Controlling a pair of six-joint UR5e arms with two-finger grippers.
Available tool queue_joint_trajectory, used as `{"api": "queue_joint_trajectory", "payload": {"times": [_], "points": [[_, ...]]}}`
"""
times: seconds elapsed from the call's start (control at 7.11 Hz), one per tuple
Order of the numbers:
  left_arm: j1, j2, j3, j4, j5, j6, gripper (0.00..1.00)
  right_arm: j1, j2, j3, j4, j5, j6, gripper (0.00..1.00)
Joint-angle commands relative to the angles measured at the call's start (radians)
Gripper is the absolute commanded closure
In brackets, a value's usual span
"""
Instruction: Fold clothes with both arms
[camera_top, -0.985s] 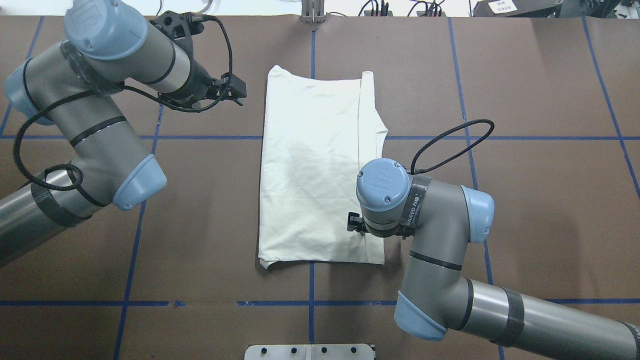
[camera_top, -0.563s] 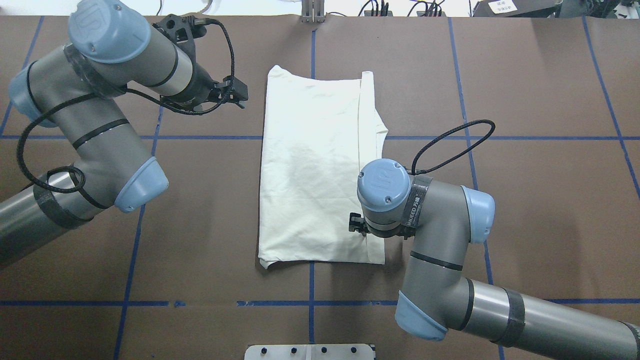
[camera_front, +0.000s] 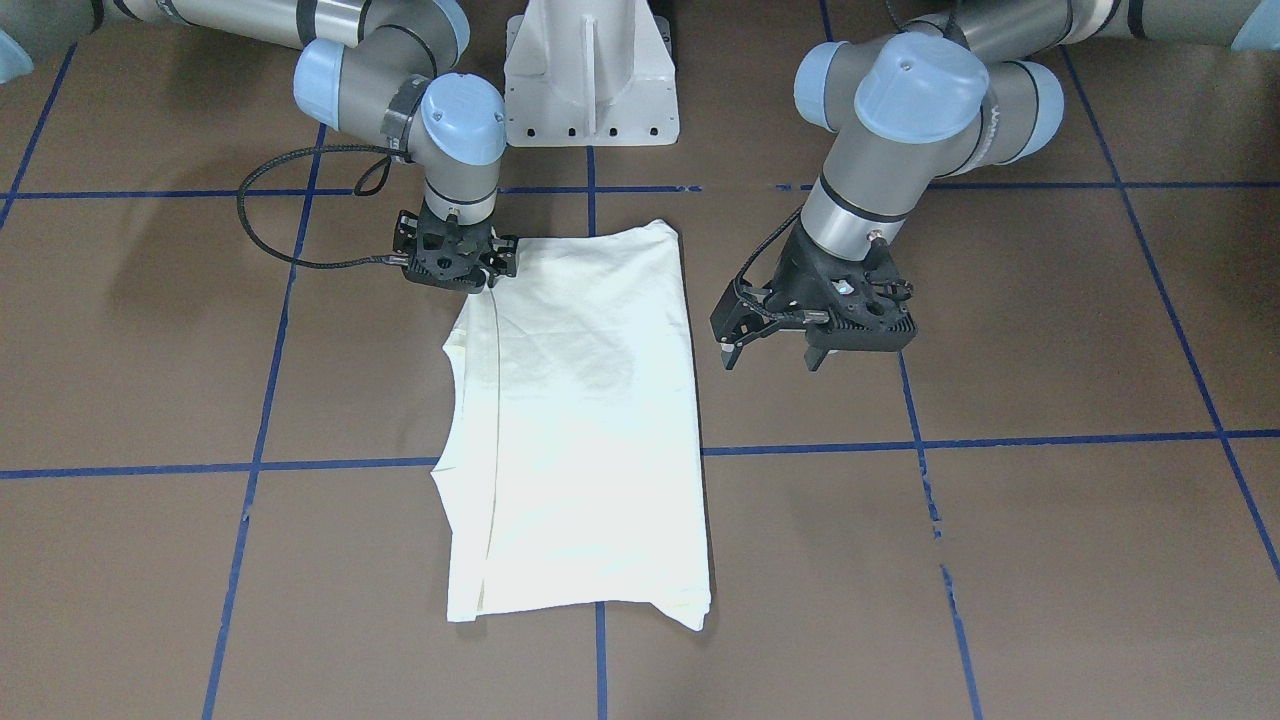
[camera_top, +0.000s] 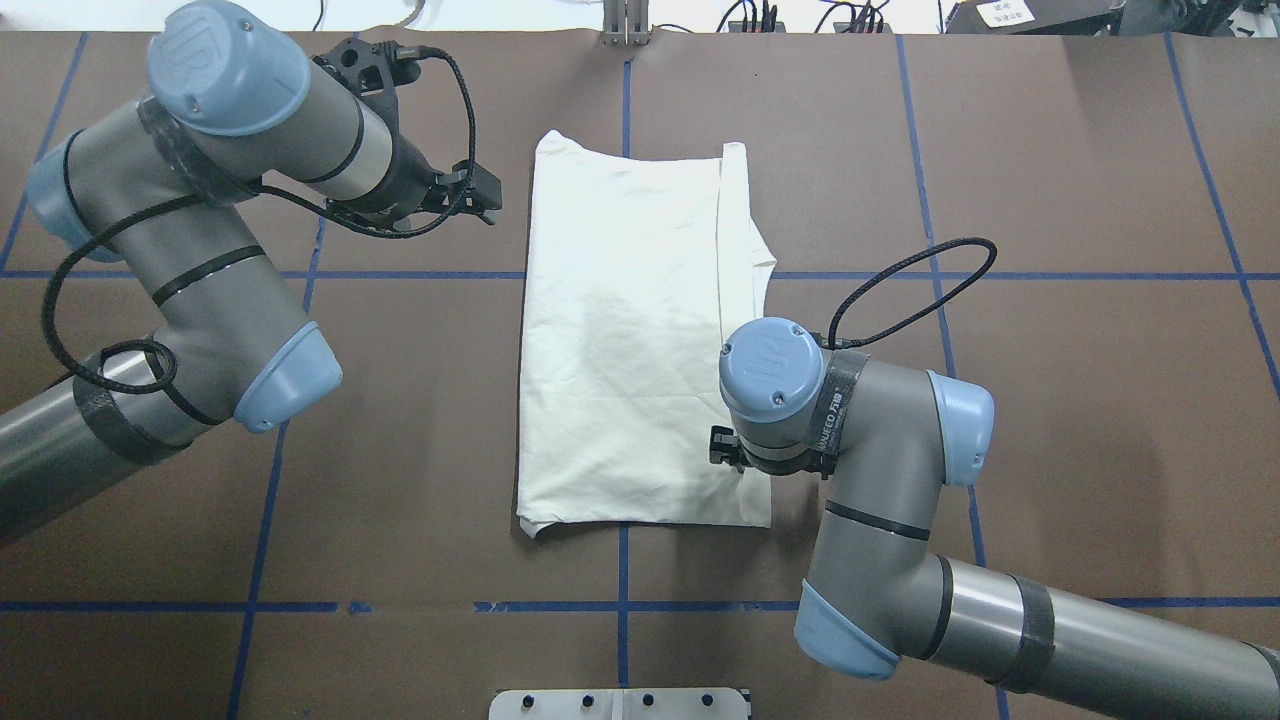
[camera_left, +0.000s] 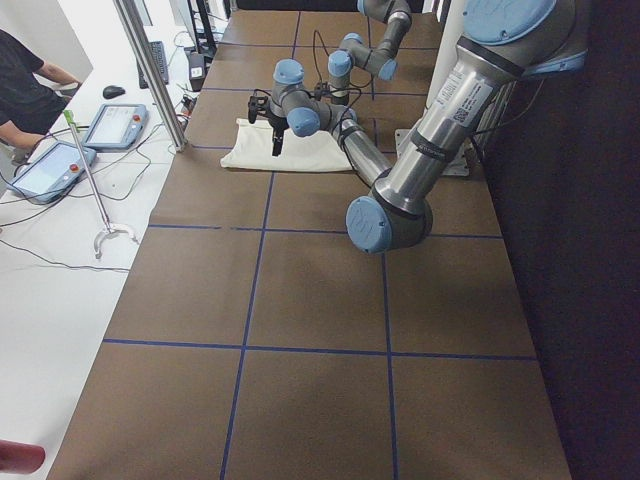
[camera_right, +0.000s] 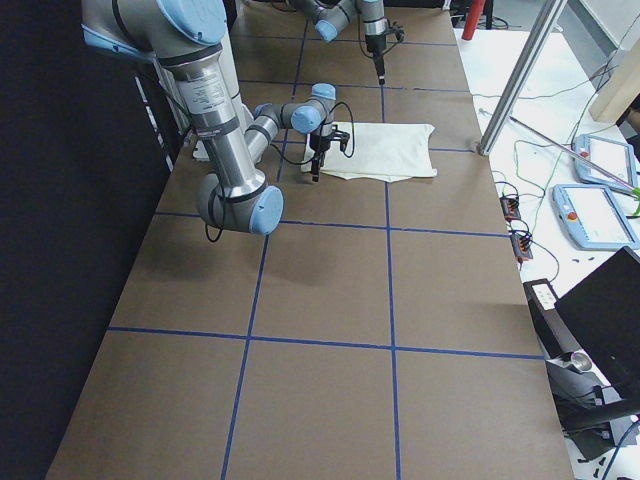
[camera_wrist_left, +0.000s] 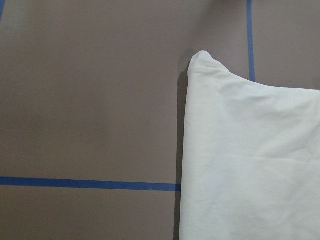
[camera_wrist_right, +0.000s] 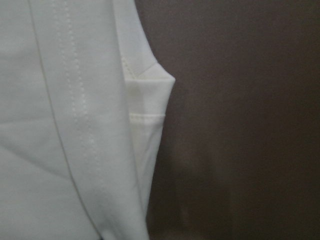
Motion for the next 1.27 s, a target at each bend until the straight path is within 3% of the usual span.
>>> {"api": "queue_joint_trajectory", "payload": {"times": [0.0, 0.7, 1.13], "points": [[0.009, -0.001, -0.003, 0.001, 0.000, -0.002, 0.00, 0.012, -0.001, 0.015, -0.060, -0.003, -0.025, 0.00], [0.017, -0.002, -0.003, 0.000, 0.000, -0.006, 0.00, 0.065, -0.035, 0.034, -0.071, -0.004, -0.082, 0.00], [0.015, 0.002, -0.014, 0.004, 0.000, -0.002, 0.00, 0.117, 0.023, 0.075, -0.058, 0.002, -0.152, 0.00]]}}
